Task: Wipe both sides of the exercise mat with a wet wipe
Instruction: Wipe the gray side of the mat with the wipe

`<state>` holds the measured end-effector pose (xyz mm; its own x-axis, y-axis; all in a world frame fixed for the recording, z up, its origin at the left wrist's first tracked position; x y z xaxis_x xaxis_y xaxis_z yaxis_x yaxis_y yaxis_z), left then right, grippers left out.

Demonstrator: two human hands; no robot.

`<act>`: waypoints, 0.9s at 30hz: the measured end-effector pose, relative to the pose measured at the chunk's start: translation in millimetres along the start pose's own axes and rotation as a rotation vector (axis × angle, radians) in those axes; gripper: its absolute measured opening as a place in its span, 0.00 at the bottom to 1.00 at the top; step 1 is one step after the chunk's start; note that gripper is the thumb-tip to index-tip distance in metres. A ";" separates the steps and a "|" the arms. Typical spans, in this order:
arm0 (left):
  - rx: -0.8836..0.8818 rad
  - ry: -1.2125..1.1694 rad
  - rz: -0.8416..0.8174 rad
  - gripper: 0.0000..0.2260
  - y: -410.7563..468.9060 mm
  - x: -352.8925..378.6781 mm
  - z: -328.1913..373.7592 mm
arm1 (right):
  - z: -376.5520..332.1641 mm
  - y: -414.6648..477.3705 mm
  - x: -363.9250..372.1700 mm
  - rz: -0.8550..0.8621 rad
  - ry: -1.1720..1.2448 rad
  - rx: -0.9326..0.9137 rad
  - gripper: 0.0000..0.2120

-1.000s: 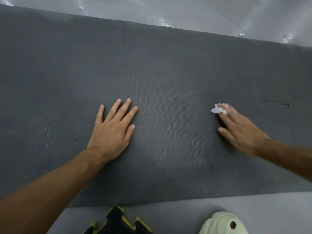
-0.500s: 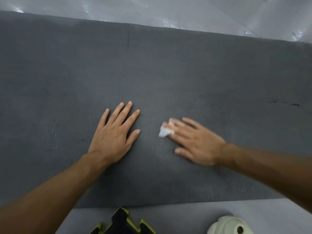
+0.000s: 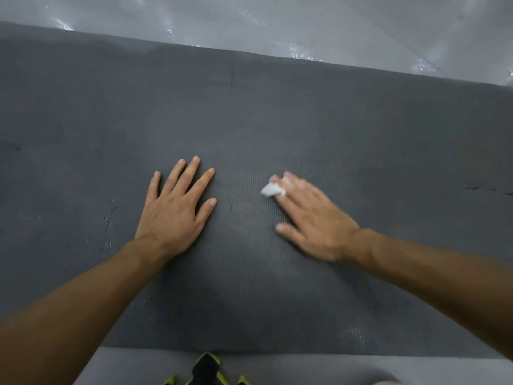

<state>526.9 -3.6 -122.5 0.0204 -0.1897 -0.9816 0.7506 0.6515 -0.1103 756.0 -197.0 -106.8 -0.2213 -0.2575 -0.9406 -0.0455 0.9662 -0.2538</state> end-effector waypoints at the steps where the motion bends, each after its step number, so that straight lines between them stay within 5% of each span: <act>1: -0.004 0.000 0.002 0.29 2.3 -0.6 -1.4 | -18.4 -4.4 1.9 -0.030 -0.017 -0.083 0.37; 7: -0.014 0.007 0.026 0.29 7.0 1.9 -1.2 | -64.3 -14.6 11.8 -0.099 -0.095 -0.321 0.33; 14: -0.014 -0.011 0.035 0.30 22.4 -2.6 -8.1 | 57.1 -0.1 -13.3 0.081 -0.092 0.244 0.36; 21: -0.052 -0.029 0.031 0.28 62.6 -15.3 -13.2 | 102.6 36.4 -32.8 0.186 0.086 0.513 0.36; 23: -0.061 -0.028 0.027 0.28 72.1 -16.0 -14.6 | 84.0 49.9 -32.7 0.197 0.113 0.474 0.38; 27: -0.114 -0.053 0.034 0.28 86.4 -13.2 -21.4 | 12.7 54.2 -19.7 0.082 0.034 0.105 0.37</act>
<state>577.3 70.9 -122.5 0.0818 -0.2026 -0.9758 0.6689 0.7370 -0.0969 770.2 -139.8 -104.9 -0.2534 -0.1750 -0.9514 0.0757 0.9769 -0.1999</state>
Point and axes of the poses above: each hand's wrist, its own y-axis towards the middle knuckle, its own x-axis out of the palm, z = x × y, the point moved 2 cm from there along y, towards the middle knuckle, and after that the axes turned 3 degrees about -x, right-handed, at the moved point
